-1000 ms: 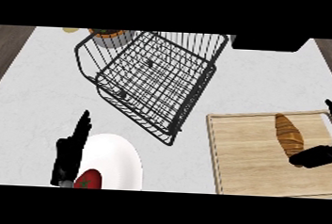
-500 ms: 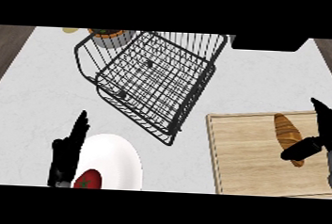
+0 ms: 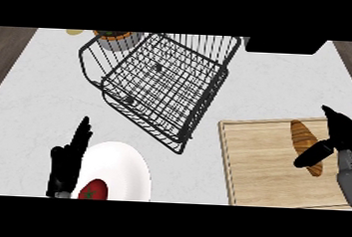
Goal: Pick the croissant from the tray and place it in the tiered basket
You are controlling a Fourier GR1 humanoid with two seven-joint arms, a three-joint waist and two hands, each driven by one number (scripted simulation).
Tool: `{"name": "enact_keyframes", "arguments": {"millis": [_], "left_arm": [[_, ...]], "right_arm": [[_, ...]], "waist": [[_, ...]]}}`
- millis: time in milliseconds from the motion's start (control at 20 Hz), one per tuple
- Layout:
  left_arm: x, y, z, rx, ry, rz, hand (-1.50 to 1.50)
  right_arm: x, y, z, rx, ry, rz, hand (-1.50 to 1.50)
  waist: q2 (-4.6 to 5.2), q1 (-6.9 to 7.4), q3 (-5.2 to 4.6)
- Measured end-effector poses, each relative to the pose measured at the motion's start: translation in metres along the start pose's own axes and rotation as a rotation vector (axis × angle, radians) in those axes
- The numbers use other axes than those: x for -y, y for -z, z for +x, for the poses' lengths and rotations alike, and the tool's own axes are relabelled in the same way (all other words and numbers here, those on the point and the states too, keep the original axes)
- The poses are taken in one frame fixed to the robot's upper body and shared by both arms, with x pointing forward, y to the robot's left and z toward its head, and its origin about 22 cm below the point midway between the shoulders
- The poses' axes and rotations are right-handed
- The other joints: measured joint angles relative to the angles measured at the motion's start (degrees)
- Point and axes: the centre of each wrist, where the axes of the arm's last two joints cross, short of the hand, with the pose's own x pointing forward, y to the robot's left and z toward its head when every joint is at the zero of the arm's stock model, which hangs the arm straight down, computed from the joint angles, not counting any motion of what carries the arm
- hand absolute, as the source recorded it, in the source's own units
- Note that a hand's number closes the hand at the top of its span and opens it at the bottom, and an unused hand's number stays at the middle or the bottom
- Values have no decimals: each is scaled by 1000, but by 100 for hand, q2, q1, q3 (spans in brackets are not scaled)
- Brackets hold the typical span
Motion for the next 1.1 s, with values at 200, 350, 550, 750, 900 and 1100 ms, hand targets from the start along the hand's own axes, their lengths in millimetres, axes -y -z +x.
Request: {"name": "enact_keyframes", "arguments": {"millis": [200,350,550,750,900,1100], "left_arm": [[8,-4,2,-1,1,3,0],[2,1,3,-6,-2,-4,0],[4,-4,4,-5,0,0,0],[-1,-6,3,-3,4,2,0],[5,0,0,-3,4,3,0],[12,0,-1,-6,1,2,0]], "right_arm": [[-8,7,0,-17,-13,25,-150],[-8,9,-3,-25,-18,46,-150],[-16,17,-7,-51,-19,82,-150],[-17,20,-9,-61,-8,102,-150],[-24,27,-9,-71,-10,119,-150],[-33,30,-9,-79,-16,136,150]], "waist": [[-1,-2,0],[-1,-8,0],[-2,-4,0],[-1,-7,1],[1,-10,1],[-1,-8,-1]]}}
